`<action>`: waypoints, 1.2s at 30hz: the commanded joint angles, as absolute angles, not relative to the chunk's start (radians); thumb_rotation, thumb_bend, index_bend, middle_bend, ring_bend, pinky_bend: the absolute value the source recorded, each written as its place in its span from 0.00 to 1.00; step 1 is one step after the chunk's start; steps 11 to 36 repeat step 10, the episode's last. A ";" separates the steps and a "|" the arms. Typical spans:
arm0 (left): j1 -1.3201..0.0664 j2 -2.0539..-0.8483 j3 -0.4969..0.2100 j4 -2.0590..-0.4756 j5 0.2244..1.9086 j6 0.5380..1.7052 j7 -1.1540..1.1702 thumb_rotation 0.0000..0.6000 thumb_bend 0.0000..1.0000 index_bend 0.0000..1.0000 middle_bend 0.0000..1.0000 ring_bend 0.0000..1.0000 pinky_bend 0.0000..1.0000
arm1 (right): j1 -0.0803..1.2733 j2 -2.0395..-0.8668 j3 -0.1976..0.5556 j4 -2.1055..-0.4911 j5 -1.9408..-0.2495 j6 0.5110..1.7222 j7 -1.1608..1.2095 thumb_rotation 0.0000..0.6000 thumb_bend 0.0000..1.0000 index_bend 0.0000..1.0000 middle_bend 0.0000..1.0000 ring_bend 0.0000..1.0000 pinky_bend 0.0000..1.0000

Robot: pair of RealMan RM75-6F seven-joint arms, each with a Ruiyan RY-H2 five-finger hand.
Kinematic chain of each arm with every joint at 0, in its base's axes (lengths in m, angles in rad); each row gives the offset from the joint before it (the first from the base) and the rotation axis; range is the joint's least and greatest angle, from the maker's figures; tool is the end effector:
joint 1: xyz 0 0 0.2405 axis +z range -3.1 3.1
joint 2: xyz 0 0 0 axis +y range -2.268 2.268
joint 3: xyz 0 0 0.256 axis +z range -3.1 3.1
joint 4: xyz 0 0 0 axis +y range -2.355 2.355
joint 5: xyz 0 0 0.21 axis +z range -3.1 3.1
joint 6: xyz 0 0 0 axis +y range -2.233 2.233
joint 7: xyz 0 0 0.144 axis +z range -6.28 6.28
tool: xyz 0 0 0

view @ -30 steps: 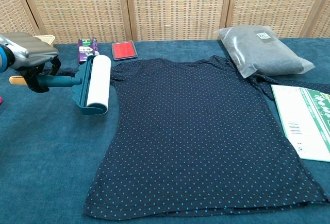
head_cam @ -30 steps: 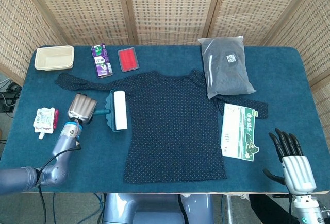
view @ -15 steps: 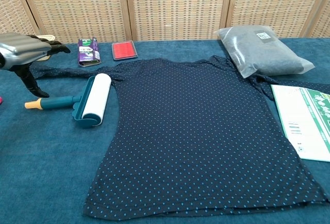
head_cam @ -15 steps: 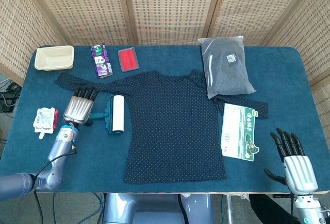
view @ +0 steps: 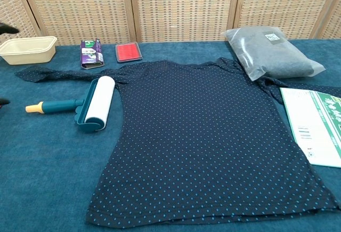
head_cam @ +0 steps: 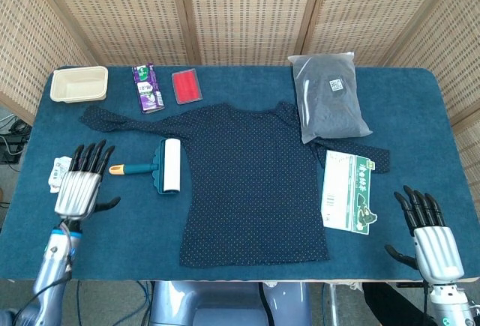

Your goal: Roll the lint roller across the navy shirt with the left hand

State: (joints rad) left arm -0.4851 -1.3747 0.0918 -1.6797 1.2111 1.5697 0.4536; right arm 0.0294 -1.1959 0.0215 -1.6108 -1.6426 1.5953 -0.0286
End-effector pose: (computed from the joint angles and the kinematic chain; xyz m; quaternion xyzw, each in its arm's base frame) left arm -0.2315 0.2515 0.0742 -0.6546 -0.3142 -0.3628 0.5841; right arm -0.2907 -0.1566 0.1388 0.5981 -0.3640 0.4377 0.5641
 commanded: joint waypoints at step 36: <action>-0.309 -1.358 0.174 -1.666 1.374 1.669 0.400 1.00 0.12 0.00 0.00 0.00 0.00 | 0.023 -1.182 0.029 -1.623 -1.636 1.608 -0.026 1.00 0.11 0.00 0.00 0.00 0.00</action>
